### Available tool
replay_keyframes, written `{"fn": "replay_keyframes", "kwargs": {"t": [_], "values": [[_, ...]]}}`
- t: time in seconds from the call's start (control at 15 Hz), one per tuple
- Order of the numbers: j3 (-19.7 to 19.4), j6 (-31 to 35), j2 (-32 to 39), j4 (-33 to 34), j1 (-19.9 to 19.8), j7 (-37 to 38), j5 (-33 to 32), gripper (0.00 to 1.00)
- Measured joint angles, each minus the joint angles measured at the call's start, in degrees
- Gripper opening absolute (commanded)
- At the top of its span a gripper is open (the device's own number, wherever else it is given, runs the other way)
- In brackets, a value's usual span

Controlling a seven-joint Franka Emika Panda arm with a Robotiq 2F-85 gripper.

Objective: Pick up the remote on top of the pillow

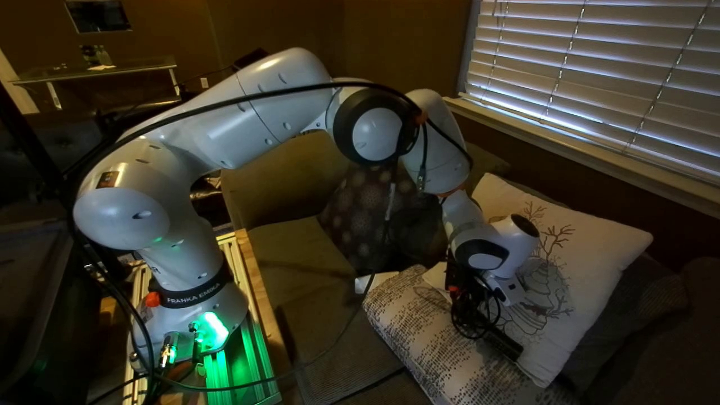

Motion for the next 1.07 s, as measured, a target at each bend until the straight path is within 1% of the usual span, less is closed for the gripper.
{"fn": "replay_keyframes", "kwargs": {"t": [0.07, 0.13, 0.2, 0.27, 0.33, 0.47, 0.6, 0.8, 1.07], "values": [[0.00, -0.29, -0.02, 0.00, -0.02, -0.06, 0.00, 0.55], [0.00, -0.63, -0.05, 0.00, -0.06, -0.09, 0.00, 0.59], [0.00, -0.81, -0.06, 0.00, -0.10, -0.10, 0.00, 0.58], [0.00, -0.89, -0.09, 0.00, -0.13, -0.10, 0.00, 0.52], [0.02, -0.93, -0.13, 0.00, -0.14, -0.10, 0.00, 0.43], [0.14, -1.01, -0.32, -0.01, -0.18, -0.10, 0.05, 0.28], [0.42, -1.09, -0.74, -0.20, -0.24, -0.09, 0.19, 0.19], [0.84, -1.67, -1.42, -0.77, -0.67, -0.07, 0.43, 0.16], [2.00, -1.74, -3.11, -2.32, -1.82, -0.07, 1.75, 0.16]]}}
